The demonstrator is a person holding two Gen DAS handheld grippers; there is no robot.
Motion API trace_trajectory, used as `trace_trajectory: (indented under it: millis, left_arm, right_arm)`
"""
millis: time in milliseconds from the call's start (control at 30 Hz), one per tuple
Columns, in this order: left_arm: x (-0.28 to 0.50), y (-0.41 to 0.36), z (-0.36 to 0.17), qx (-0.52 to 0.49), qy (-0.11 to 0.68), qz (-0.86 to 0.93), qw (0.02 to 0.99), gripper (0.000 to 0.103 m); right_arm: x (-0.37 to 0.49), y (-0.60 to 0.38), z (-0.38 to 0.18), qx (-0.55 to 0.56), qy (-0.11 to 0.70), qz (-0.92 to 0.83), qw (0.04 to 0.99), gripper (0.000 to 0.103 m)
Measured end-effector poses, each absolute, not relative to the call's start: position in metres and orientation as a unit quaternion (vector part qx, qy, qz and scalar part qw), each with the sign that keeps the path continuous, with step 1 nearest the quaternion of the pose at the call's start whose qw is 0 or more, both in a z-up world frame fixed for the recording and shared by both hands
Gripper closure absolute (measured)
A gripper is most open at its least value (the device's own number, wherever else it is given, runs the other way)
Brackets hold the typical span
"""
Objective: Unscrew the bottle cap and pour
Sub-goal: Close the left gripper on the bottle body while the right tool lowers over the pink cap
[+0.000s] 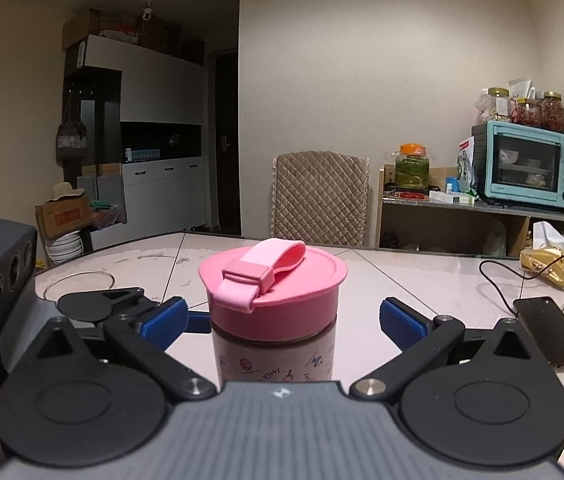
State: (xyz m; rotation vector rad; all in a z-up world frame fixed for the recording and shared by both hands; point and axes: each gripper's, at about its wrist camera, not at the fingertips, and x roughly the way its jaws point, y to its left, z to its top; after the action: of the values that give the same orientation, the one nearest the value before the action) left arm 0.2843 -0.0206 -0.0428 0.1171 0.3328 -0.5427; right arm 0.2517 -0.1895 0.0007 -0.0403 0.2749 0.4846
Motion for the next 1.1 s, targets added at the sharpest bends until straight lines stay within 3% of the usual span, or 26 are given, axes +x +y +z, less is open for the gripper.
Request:
trace_trajectory:
  millis: [1100]
  left_arm:
    - [0.315, -0.020, -0.049, 0.073, 0.157, -0.341, 0.924, 0.000]
  right_arm:
    - [0.273, -0.193, -0.001, -0.017, 0.139, 0.273, 0.952, 0.000]
